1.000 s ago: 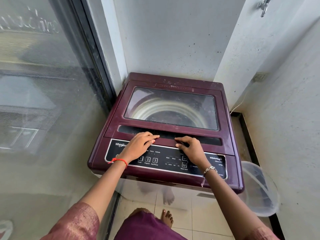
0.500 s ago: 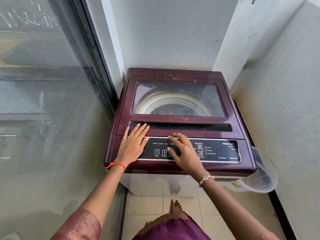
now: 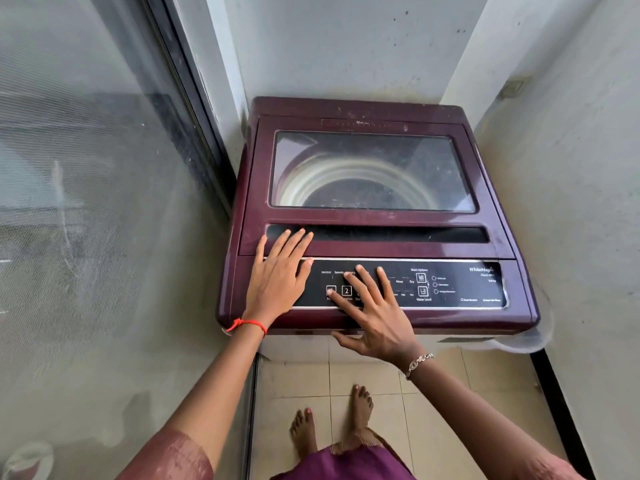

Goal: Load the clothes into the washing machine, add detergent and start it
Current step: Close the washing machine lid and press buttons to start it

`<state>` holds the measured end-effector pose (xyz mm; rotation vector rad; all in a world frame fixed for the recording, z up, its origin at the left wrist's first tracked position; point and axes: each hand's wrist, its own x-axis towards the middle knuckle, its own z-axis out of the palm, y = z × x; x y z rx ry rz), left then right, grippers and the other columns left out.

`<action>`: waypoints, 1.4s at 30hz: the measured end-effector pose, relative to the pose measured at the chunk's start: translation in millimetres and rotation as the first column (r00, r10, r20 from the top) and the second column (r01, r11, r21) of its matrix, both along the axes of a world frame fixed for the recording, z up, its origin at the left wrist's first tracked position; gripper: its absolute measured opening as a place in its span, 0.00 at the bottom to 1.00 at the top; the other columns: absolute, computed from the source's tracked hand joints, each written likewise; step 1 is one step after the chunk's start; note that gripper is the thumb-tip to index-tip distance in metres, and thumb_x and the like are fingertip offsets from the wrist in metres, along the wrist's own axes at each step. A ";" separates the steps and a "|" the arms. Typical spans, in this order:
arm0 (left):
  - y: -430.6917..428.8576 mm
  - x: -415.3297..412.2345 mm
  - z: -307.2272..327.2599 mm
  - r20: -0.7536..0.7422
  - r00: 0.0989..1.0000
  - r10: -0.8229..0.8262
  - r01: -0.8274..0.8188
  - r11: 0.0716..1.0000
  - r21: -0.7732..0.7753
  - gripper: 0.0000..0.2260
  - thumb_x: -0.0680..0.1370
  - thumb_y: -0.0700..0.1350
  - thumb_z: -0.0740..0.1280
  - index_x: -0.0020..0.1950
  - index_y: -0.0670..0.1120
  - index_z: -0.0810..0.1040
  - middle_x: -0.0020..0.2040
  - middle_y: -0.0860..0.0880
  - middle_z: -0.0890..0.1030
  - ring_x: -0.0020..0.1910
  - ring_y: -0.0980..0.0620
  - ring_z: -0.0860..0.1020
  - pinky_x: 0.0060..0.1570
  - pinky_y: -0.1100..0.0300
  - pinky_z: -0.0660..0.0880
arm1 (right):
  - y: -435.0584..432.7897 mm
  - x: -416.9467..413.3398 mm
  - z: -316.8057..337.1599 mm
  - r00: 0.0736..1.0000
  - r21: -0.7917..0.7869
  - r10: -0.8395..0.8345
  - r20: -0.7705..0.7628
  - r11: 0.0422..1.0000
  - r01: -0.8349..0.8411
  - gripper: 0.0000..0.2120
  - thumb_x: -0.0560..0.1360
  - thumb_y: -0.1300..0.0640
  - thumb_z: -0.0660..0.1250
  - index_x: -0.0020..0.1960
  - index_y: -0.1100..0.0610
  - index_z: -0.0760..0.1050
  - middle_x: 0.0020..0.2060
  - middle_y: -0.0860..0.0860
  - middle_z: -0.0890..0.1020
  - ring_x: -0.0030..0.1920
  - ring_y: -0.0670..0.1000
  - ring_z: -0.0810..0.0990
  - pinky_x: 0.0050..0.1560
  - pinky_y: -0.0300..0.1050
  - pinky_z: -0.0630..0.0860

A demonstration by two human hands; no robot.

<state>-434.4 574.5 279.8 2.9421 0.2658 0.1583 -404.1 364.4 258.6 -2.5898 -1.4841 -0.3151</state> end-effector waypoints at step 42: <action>-18.2 7.2 -0.5 -0.063 0.994 0.094 -0.090 0.994 0.070 0.24 0.79 0.56 0.47 0.74 0.51 0.62 0.71 0.51 0.69 0.73 0.48 0.63 0.71 0.42 0.53 | -77.1 56.9 9.7 0.909 0.555 -0.257 -0.329 0.726 0.406 0.13 0.74 0.62 0.60 0.37 0.68 0.78 0.26 0.55 0.71 0.30 0.48 0.66 0.32 0.35 0.63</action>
